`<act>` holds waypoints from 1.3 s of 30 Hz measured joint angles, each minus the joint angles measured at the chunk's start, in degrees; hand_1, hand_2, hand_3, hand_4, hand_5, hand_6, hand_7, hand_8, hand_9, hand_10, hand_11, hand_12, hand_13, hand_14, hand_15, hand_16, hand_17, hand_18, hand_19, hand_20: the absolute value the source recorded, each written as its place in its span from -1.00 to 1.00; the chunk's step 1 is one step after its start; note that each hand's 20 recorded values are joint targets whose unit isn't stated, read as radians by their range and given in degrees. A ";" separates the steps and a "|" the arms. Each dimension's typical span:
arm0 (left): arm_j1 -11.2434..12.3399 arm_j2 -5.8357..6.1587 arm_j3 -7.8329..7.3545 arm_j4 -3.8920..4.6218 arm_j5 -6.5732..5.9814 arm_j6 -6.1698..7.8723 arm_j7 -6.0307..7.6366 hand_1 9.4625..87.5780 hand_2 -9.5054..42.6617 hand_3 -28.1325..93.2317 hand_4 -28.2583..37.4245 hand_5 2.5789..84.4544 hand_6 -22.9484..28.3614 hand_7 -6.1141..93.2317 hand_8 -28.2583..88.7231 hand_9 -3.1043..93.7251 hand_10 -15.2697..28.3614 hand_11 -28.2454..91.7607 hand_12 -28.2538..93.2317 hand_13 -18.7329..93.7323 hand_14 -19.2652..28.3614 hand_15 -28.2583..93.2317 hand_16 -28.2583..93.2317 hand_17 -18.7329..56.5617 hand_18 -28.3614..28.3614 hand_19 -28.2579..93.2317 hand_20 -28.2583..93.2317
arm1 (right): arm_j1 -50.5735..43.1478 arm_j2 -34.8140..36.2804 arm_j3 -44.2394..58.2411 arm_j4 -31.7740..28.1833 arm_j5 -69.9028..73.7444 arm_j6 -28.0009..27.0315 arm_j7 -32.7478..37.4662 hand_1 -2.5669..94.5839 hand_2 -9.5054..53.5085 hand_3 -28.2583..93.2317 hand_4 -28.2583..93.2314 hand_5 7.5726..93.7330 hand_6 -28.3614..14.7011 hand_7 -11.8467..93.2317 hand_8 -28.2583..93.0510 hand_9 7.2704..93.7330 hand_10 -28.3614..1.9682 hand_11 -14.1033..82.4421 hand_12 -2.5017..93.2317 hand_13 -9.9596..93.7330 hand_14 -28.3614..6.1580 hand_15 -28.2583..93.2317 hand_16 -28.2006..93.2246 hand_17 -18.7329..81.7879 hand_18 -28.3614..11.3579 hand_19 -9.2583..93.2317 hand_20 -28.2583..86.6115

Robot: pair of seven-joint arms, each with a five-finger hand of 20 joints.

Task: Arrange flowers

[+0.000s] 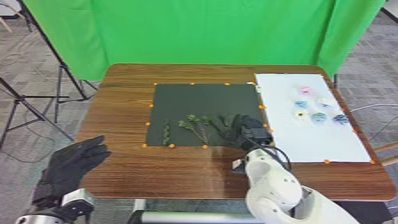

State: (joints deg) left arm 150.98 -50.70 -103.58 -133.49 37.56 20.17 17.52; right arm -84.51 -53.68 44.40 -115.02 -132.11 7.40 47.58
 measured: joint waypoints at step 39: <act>-1.55 -1.12 0.23 0.06 0.79 -0.42 -1.99 -0.51 -0.34 0.78 -0.59 0.18 0.52 -0.58 -0.67 -0.07 0.78 0.14 -0.40 -0.13 1.00 0.52 -0.78 -0.77 0.77 0.47 -0.34 | 0.71 -2.43 0.49 0.84 3.00 -12.01 -7.63 -0.67 -0.28 0.84 -0.87 0.20 -0.20 -0.46 -0.72 -0.13 -1.00 0.26 -0.46 -0.12 -1.00 0.76 -0.35 -0.56 -1.00 0.52 -0.48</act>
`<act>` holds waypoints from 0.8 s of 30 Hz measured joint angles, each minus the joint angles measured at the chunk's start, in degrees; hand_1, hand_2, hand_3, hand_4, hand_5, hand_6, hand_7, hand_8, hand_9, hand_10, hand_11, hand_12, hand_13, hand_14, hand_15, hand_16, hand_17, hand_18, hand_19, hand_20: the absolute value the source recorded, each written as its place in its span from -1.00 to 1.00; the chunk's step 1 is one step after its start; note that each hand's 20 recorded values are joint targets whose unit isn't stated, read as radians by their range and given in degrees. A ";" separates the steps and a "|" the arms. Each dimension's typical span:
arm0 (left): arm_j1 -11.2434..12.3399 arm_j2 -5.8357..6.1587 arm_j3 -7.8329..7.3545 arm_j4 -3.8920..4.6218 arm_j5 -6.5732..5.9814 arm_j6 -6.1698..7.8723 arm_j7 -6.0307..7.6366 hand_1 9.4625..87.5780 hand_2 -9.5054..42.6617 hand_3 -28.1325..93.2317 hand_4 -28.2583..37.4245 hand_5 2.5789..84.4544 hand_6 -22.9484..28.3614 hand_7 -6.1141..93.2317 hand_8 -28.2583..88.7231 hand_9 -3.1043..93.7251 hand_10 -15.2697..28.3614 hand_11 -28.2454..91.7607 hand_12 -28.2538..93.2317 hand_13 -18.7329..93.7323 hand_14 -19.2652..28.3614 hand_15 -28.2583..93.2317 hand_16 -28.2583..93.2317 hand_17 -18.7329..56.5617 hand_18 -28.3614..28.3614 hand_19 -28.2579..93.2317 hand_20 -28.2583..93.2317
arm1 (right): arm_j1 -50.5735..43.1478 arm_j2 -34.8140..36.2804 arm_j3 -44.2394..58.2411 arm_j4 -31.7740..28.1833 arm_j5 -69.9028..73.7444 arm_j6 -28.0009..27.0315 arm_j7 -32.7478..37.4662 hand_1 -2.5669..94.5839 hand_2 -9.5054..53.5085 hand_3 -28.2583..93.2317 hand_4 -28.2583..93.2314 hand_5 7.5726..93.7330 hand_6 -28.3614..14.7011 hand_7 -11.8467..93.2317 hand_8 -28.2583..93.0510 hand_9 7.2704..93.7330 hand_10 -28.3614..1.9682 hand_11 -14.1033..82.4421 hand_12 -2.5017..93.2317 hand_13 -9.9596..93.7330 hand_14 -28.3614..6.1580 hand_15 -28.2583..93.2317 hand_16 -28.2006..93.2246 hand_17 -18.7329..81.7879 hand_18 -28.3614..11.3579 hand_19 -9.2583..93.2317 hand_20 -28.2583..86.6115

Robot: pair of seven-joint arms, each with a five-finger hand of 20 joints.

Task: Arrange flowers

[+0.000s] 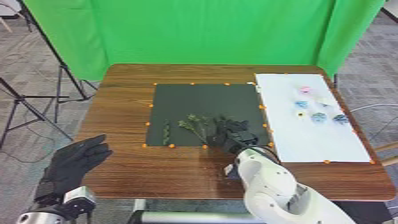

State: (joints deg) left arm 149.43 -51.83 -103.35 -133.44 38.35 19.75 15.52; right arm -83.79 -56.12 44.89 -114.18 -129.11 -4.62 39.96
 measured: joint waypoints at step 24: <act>-0.37 0.70 0.48 -0.04 -0.30 0.53 0.10 -0.51 -0.34 0.78 -0.57 0.18 0.52 -0.58 -0.67 -0.07 0.78 0.14 -0.40 -0.13 1.00 0.52 -0.78 -0.77 0.77 0.47 -0.34 | 1.66 0.84 -1.48 0.90 -2.56 1.82 2.67 -0.66 -0.36 0.81 -0.87 0.12 -0.21 -0.48 -0.70 -0.17 -1.00 0.11 -0.44 -0.20 -1.00 0.74 -0.35 -0.55 -1.00 0.65 -0.79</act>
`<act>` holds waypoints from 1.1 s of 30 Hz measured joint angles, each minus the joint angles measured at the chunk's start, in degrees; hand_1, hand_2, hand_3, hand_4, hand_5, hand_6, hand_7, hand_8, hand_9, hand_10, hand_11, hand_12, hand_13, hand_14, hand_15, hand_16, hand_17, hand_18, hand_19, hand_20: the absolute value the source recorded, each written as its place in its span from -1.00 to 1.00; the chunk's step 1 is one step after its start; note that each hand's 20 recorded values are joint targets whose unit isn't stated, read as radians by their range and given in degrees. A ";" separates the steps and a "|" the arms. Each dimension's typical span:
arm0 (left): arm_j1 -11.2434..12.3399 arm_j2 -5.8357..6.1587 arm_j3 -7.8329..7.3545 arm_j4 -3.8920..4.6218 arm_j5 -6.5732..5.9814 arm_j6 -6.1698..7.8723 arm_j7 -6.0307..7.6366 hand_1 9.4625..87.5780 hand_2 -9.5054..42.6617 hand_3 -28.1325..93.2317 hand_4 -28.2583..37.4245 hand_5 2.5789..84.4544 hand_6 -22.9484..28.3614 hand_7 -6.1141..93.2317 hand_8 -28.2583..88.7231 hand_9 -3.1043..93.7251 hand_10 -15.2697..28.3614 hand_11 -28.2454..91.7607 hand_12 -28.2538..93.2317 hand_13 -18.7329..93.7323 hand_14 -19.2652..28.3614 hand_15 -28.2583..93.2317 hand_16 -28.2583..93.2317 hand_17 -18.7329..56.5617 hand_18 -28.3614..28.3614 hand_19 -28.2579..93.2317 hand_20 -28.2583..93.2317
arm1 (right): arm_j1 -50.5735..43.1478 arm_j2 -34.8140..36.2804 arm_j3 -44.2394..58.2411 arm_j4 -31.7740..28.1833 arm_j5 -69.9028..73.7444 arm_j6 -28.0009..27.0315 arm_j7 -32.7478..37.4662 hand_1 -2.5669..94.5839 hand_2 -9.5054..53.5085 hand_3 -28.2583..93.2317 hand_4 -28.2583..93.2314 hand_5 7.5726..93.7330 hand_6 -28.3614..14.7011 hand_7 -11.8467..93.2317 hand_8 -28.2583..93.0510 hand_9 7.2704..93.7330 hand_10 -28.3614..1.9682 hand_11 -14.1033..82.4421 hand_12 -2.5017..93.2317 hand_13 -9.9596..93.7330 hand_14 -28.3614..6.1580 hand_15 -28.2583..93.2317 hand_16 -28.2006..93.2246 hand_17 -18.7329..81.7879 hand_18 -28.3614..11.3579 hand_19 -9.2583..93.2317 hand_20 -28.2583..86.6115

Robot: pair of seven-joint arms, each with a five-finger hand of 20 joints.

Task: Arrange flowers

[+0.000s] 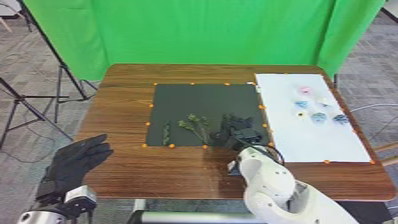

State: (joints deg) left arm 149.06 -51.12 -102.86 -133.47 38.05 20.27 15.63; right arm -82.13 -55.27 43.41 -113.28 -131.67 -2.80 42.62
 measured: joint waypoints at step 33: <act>-0.45 2.26 1.19 0.33 -1.32 1.27 2.67 -0.51 -0.34 0.78 -0.59 0.17 0.52 -0.58 -0.67 -0.07 0.78 0.14 -0.40 -0.13 1.00 0.52 -0.78 -0.77 0.77 0.47 -0.34 | 3.49 9.30 13.30 10.95 1.17 1.65 3.00 -0.50 -0.64 0.85 -0.90 -0.06 -0.39 -0.42 -0.70 -0.29 -1.00 0.36 -0.39 -0.17 -1.00 0.86 -0.32 -0.38 -1.00 0.89 -0.93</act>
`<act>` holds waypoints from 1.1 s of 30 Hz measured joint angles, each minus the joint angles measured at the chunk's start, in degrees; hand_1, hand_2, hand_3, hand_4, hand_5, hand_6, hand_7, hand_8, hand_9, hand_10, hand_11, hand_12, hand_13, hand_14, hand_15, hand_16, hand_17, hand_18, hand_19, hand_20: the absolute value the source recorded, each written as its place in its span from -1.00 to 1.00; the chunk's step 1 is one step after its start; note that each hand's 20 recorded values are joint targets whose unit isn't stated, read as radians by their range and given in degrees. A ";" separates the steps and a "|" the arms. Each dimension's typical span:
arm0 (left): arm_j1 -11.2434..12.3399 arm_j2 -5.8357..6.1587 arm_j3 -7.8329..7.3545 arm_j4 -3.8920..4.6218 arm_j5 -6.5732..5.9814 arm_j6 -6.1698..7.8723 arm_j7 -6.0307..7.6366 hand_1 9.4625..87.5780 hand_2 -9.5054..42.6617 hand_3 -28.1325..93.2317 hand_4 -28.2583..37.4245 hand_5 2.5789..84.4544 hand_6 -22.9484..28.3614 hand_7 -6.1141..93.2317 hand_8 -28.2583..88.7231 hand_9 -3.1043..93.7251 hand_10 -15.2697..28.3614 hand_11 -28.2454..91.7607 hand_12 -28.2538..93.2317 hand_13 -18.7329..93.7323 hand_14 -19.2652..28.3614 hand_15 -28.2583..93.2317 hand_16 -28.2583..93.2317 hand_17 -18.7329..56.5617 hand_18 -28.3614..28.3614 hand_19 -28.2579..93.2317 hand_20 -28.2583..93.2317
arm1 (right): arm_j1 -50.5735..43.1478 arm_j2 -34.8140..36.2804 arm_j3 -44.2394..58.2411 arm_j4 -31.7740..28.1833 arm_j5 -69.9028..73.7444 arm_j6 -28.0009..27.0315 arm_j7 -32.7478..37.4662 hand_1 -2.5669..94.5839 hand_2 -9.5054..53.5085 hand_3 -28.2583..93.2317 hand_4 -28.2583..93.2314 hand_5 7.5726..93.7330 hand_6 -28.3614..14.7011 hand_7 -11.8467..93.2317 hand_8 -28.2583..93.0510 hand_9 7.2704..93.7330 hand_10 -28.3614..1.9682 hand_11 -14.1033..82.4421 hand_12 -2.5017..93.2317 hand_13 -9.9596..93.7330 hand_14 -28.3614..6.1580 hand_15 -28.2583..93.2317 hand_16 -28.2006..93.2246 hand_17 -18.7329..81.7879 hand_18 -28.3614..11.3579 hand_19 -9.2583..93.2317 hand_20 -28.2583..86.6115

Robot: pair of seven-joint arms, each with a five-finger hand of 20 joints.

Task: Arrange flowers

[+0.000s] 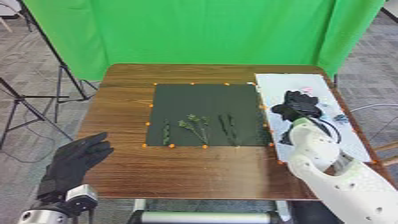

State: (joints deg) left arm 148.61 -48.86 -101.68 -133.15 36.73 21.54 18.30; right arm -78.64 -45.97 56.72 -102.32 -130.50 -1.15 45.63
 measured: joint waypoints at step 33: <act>-1.65 -1.63 -0.08 0.17 0.85 -1.11 -1.50 -0.51 -0.34 0.78 -0.59 0.17 0.52 -0.58 -0.67 -0.07 0.78 0.14 -0.40 -0.13 1.00 0.52 -0.78 -0.77 0.77 0.47 -0.34 | -2.49 0.39 0.92 5.26 -6.47 -1.79 2.74 -0.08 -0.70 0.74 -1.00 0.41 0.09 -0.27 -0.60 0.20 -0.51 0.45 -0.45 0.20 -0.47 0.77 -0.24 -0.24 -1.00 0.79 -0.61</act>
State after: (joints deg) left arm 146.96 -50.48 -101.76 -132.98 37.58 20.43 16.80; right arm -81.13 -45.57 57.64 -97.06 -136.96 -2.93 48.37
